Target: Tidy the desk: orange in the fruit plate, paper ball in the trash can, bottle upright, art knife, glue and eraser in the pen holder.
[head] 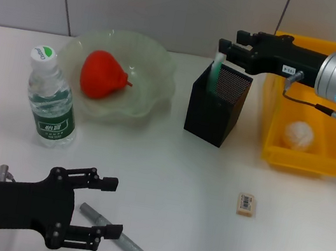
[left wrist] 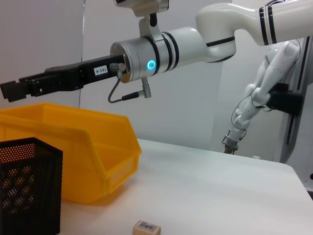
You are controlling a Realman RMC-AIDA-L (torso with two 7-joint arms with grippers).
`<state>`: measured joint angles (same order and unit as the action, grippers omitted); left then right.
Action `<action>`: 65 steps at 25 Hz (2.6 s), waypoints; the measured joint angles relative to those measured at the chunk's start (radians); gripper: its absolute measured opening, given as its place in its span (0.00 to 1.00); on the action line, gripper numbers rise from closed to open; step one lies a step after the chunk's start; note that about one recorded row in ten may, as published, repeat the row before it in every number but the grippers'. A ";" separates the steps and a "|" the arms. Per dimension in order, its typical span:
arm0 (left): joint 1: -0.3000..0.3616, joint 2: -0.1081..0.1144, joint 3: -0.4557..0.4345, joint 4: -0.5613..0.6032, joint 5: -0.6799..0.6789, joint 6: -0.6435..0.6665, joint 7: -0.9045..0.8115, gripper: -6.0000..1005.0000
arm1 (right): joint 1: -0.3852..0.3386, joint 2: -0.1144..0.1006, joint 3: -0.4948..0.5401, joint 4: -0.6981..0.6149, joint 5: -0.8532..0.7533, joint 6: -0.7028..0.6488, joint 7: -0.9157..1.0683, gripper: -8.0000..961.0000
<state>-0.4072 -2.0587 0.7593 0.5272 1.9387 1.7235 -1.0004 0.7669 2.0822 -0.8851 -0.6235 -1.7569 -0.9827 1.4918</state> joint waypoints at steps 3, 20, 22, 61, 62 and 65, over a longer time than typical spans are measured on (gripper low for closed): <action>0.000 0.000 0.000 0.000 0.000 0.002 0.000 0.78 | -0.011 0.000 -0.003 0.001 0.042 -0.012 -0.023 0.50; 0.002 0.003 0.000 -0.002 0.000 0.003 0.000 0.78 | -0.110 -0.080 0.002 -0.096 0.310 -0.594 0.102 0.69; 0.002 0.002 0.000 0.000 0.000 0.003 0.000 0.78 | -0.107 -0.101 -0.001 -0.143 0.207 -0.646 0.182 0.69; 0.008 -0.003 -0.028 -0.009 -0.005 -0.009 0.000 0.78 | 0.239 -0.001 -0.429 -0.377 -0.930 -0.711 0.660 0.68; 0.009 -0.003 -0.028 -0.009 -0.007 -0.008 0.000 0.78 | 0.241 -0.001 -0.447 -0.343 -0.931 -0.685 0.656 0.68; 0.010 -0.003 -0.028 -0.009 -0.008 -0.008 0.000 0.78 | 0.243 -0.001 -0.469 -0.306 -0.935 -0.654 0.652 0.68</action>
<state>-0.3973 -2.0616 0.7316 0.5184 1.9308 1.7154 -1.0004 1.0103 2.0816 -1.3539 -0.9290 -2.6915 -1.6371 2.1441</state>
